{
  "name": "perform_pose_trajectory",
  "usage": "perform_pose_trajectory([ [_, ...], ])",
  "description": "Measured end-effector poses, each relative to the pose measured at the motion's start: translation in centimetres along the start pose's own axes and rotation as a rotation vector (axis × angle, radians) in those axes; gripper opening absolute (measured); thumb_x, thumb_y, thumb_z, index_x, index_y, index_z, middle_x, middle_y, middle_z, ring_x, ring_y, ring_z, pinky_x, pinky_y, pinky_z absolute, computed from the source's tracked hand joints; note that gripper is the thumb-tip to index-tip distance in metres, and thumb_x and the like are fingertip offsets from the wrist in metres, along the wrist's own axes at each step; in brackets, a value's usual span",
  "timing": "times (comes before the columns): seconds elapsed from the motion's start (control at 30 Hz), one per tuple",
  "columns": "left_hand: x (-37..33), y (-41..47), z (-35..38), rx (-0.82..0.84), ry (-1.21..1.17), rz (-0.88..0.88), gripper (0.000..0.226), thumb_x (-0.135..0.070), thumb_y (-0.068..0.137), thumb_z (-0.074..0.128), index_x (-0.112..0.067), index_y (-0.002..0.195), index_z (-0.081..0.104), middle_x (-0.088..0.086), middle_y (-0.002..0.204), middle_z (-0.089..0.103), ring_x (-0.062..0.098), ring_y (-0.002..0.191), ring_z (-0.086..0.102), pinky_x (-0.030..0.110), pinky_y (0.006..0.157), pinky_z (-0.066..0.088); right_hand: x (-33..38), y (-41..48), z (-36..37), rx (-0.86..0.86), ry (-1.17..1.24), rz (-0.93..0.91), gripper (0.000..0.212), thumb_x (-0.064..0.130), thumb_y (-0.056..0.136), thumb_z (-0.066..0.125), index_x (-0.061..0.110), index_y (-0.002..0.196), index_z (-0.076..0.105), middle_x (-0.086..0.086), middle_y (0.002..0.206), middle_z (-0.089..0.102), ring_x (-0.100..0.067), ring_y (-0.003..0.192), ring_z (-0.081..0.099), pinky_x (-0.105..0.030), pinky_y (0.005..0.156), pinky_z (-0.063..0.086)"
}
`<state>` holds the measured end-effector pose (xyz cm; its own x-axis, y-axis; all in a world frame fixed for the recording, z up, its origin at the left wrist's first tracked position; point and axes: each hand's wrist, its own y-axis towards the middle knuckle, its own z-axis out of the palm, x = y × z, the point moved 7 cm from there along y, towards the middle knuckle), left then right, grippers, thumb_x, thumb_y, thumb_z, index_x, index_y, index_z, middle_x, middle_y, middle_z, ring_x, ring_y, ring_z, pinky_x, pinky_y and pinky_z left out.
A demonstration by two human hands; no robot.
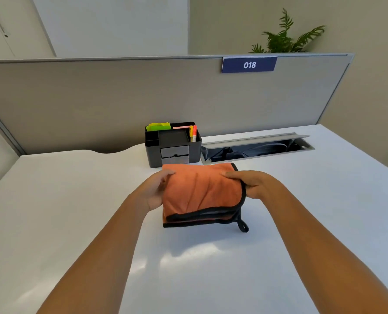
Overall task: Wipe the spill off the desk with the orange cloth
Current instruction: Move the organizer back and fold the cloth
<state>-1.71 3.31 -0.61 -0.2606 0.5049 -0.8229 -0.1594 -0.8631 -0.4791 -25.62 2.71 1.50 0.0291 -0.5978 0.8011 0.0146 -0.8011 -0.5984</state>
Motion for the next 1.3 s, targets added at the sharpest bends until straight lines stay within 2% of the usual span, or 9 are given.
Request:
perform_pose_trajectory([
  [0.17,-0.2,1.0,3.8,0.062,0.083,-0.011,0.051,-0.018,0.081,0.067,-0.006,0.127,0.047,0.01,0.11,0.06,0.023,0.097,0.06,0.031,0.073,0.052,0.1,0.9,-3.8,-0.073,-0.092,-0.111,0.048,0.015,0.09,0.06,0.011,0.135,0.042,-0.013,0.124,0.053,-0.025,0.093,0.055,-0.039,0.085,0.046],
  [0.33,0.3,3.9,9.0,-0.002,0.281,0.014,0.05,-0.024,0.095,0.046,-0.021,0.142,0.029,0.006,0.143,0.042,0.029,0.123,0.048,0.05,0.104,0.041,2.0,2.0,-8.3,-0.256,-0.379,-0.279,0.039,0.023,0.099,0.04,0.015,0.137,0.038,-0.016,0.135,0.046,-0.032,0.119,0.047,-0.039,0.094,0.041],
  [0.47,1.0,6.4,13.6,-0.027,0.443,0.008,0.052,-0.04,0.096,0.035,-0.034,0.143,0.015,0.003,0.149,0.032,0.032,0.132,0.039,0.058,0.104,0.038,3.0,3.4,-13.4,-0.285,-0.37,-0.226,0.047,0.033,0.097,0.045,0.01,0.138,0.04,-0.017,0.137,0.047,-0.034,0.122,0.047,-0.04,0.096,0.04],
  [0.6,1.5,9.6,19.6,0.01,0.491,-0.015,0.053,-0.041,0.094,0.043,-0.032,0.141,0.019,0.004,0.137,0.042,0.029,0.119,0.049,0.048,0.09,0.049,2.8,4.5,-20.6,-0.213,-0.157,-0.036,0.067,0.029,0.083,0.068,-0.002,0.135,0.039,-0.02,0.132,0.051,-0.034,0.115,0.053,-0.039,0.093,0.047],
  [0.77,1.9,12.6,26.3,0.157,0.522,-0.025,0.061,-0.022,0.081,0.061,-0.028,0.133,0.029,0.003,0.115,0.054,0.023,0.098,0.059,0.034,0.065,0.056,3.7,5.1,-28.0,-0.196,-0.135,-0.033,0.054,0.004,0.08,0.07,-0.008,0.127,0.047,-0.021,0.127,0.055,-0.032,0.114,0.054,-0.038,0.099,0.047],
  [0.93,3.4,16.1,35.5,0.28,0.623,0.034,0.067,-0.013,0.083,0.056,-0.039,0.134,0.02,-0.006,0.108,0.049,0.021,0.094,0.057,0.031,0.051,0.057,4.9,6.2,-36.6,-0.417,-0.339,-0.169,0.048,0.002,0.087,0.06,0.017,0.131,0.048,-0.013,0.125,0.055,-0.03,0.108,0.052,-0.04,0.088,0.047],
  [1.03,4.3,18.2,40.1,0.305,0.574,0.037,0.071,-0.011,0.085,0.054,-0.038,0.139,0.016,-0.002,0.12,0.046,0.019,0.091,0.057,0.029,0.047,0.056,6.1,7.1,-41.3,-0.582,-0.521,-0.29,0.044,0.008,0.089,0.054,0.028,0.128,0.051,-0.012,0.129,0.054,-0.026,0.102,0.051,-0.037,0.086,0.045],
  [1.2,6.5,22.0,46.3,0.337,0.513,0.032,0.071,-0.007,0.088,0.05,-0.038,0.142,0.015,0.0,0.123,0.046,0.02,0.089,0.059,0.033,0.049,0.058,5.7,9.5,-47.6,-0.736,-0.691,-0.272,0.043,0.012,0.089,0.044,0.039,0.122,0.05,-0.009,0.12,0.059,-0.029,0.102,0.055,-0.044,0.09,0.049],
  [1.3,7.5,24.3,49.0,0.337,0.501,0.071,0.073,-0.008,0.089,0.048,-0.042,0.143,0.011,0.0,0.133,0.045,0.024,0.097,0.059,0.041,0.062,0.061,5.5,11.9,-50.8,-0.753,-0.658,-0.317,0.041,0.014,0.091,0.042,0.037,0.124,0.05,-0.007,0.122,0.06,-0.026,0.1,0.054,-0.041,0.088,0.048],
])
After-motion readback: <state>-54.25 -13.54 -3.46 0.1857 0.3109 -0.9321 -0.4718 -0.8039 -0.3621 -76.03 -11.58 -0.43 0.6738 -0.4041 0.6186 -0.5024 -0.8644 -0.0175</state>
